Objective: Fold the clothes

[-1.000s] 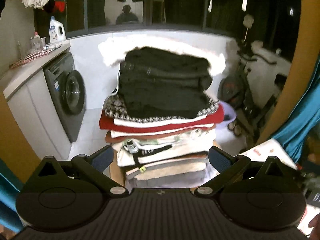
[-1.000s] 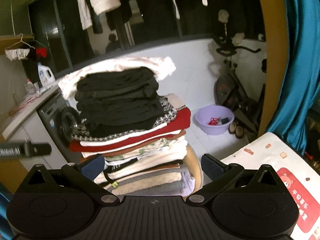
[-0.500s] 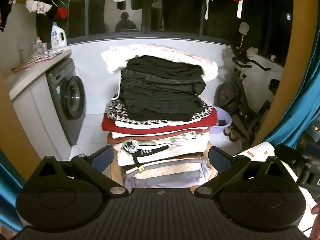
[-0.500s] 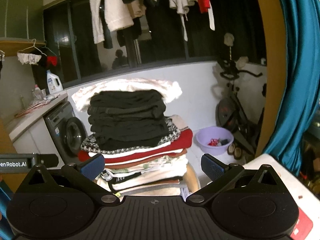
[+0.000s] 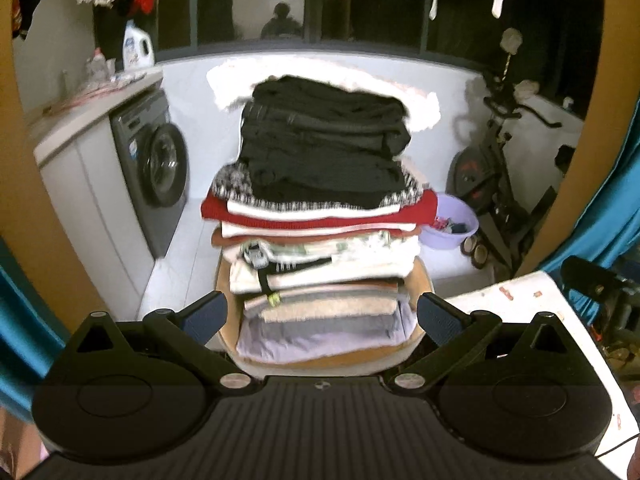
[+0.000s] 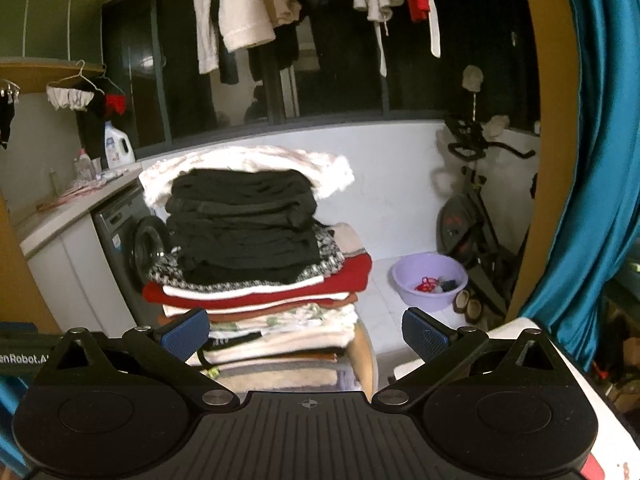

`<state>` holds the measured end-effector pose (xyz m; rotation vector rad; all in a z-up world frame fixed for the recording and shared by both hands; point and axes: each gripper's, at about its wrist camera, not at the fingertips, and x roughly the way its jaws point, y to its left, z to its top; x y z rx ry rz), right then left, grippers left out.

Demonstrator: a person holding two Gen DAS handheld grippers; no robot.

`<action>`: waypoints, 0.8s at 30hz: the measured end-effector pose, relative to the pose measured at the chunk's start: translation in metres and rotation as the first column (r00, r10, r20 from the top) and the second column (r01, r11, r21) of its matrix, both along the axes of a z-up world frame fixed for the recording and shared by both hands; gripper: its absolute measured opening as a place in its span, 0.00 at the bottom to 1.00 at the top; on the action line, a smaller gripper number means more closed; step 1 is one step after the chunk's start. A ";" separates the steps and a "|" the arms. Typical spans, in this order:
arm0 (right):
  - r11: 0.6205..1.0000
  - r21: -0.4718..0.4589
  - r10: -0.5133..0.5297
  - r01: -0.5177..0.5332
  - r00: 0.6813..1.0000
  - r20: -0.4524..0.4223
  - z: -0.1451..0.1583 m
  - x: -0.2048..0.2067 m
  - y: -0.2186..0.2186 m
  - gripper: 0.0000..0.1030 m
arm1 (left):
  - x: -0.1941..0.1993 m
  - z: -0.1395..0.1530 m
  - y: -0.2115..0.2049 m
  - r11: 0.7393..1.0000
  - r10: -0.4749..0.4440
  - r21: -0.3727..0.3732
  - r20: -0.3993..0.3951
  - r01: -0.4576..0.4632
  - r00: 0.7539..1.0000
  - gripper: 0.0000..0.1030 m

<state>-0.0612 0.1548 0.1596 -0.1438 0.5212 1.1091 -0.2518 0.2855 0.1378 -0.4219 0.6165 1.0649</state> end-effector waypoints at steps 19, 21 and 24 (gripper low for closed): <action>0.995 -0.099 0.004 -0.011 0.997 -0.074 -0.057 0.021 -0.070 0.99 | 0.033 -0.059 -0.065 0.994 -0.008 -0.113 -0.103 -0.004 0.995 1.00; 0.994 -0.111 -0.001 -0.007 0.997 -0.076 -0.062 0.020 -0.076 0.99 | 0.037 -0.064 -0.069 0.992 -0.022 -0.124 -0.112 0.008 0.993 1.00; 0.992 -0.126 -0.012 0.000 0.996 -0.089 -0.067 0.020 -0.083 0.99 | 0.041 -0.069 -0.073 0.989 -0.036 -0.146 -0.107 0.021 0.994 1.00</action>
